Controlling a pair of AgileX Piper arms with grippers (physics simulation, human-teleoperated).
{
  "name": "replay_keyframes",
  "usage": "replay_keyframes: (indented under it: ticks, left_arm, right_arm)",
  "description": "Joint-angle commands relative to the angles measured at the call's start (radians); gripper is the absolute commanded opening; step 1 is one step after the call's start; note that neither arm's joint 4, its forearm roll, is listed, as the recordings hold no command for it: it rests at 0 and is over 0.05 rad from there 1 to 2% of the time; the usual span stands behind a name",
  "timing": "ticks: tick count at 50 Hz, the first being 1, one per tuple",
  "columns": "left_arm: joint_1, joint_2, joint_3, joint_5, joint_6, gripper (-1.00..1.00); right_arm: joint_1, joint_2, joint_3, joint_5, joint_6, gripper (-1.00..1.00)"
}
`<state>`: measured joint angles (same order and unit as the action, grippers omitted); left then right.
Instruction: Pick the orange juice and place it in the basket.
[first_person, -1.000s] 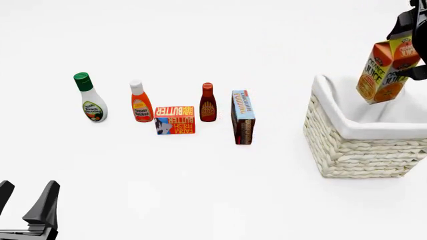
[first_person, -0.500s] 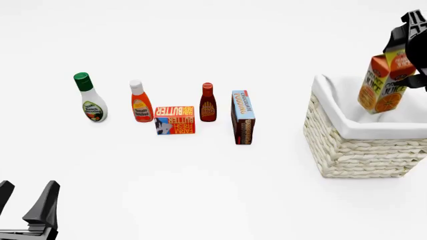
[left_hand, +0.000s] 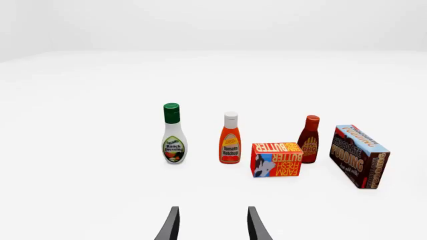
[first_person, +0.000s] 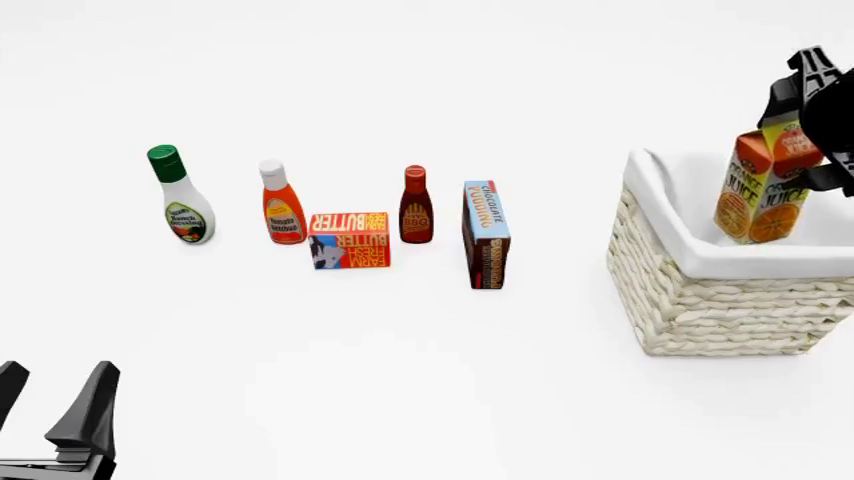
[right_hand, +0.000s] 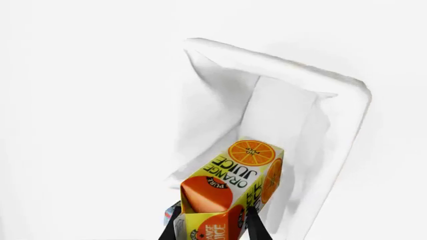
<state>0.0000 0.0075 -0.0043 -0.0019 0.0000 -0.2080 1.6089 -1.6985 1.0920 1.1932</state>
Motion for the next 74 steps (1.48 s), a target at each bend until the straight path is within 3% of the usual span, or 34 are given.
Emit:
replay_keyframes:
  ticks: [1,26,37,38,59,69,74]
  left_arm:
    - [0.0,0.0,0.0,0.0,0.0,1.0]
    - [0.0,0.0,0.0,0.0,0.0,1.0]
    - [0.0,0.0,0.0,0.0,0.0,1.0]
    - [0.0,0.0,0.0,0.0,0.0,1.0]
    - [0.0,0.0,0.0,0.0,0.0,1.0]
    - [0.0,0.0,0.0,0.0,0.0,1.0]
    - [0.0,0.0,0.0,0.0,0.0,1.0]
  right_arm:
    - [0.02,0.003,0.012,0.006,0.039,-1.0]
    - [0.029,0.065,-0.016,0.022,0.07,-1.0]
    - [0.009,0.11,-0.066,0.04,0.048,-1.0]
    - [-0.001,0.114,-0.07,0.043,0.044,1.0]
    - [-0.025,0.09,-0.087,0.075,0.028,1.0]
    - [0.003,0.038,-0.093,0.086,0.047,1.0]
    - [0.061,-0.03,-0.079,0.048,0.075,1.0]
